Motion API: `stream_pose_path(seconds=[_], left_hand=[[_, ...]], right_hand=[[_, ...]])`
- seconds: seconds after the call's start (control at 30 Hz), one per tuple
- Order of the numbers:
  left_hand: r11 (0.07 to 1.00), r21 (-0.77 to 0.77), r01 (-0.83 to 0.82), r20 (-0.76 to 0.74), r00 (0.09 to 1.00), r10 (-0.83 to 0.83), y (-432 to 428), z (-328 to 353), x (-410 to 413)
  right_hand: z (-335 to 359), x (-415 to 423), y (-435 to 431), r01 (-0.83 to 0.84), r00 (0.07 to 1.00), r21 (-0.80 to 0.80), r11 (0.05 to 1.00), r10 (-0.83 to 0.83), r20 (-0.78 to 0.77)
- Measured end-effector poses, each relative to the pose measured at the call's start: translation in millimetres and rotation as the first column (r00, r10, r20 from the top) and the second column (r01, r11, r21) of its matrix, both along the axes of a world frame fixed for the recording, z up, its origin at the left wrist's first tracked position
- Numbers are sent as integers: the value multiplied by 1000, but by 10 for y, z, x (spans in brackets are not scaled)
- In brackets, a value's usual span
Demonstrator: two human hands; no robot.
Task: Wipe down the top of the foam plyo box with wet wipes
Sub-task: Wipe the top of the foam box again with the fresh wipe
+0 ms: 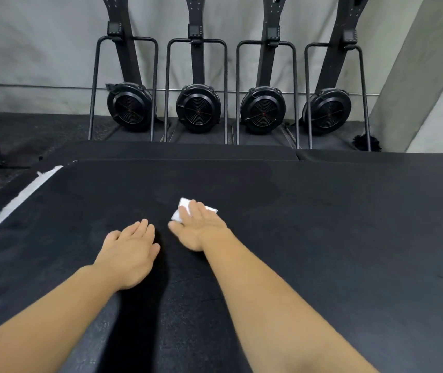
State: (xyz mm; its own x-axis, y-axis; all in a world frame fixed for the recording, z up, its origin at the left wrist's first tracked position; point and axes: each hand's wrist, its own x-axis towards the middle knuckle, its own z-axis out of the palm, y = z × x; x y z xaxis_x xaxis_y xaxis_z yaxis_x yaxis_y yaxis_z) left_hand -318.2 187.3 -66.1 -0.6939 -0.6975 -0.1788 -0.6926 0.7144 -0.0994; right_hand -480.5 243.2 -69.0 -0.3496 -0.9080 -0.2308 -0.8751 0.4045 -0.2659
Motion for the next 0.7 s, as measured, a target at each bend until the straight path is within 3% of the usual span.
stream_pose_path(seconds=[0.23, 0.4, 0.53, 0.7], left_hand=[[997, -63, 34, 58, 998, -30, 177, 23, 73], [999, -33, 11, 91, 996, -8, 197, -20, 117], [1000, 18, -10, 108, 994, 8, 169, -28, 118], [998, 54, -22, 135, 991, 15, 161, -6, 100]], right_hand=[[-47, -942, 644, 215, 974, -4, 977, -215, -76], [-41, -1172, 815, 328, 913, 34, 944, -307, -266], [-38, -929, 682, 369, 914, -12, 929, -365, -175], [-94, -219, 437, 231, 968, -21, 973, -232, -92]])
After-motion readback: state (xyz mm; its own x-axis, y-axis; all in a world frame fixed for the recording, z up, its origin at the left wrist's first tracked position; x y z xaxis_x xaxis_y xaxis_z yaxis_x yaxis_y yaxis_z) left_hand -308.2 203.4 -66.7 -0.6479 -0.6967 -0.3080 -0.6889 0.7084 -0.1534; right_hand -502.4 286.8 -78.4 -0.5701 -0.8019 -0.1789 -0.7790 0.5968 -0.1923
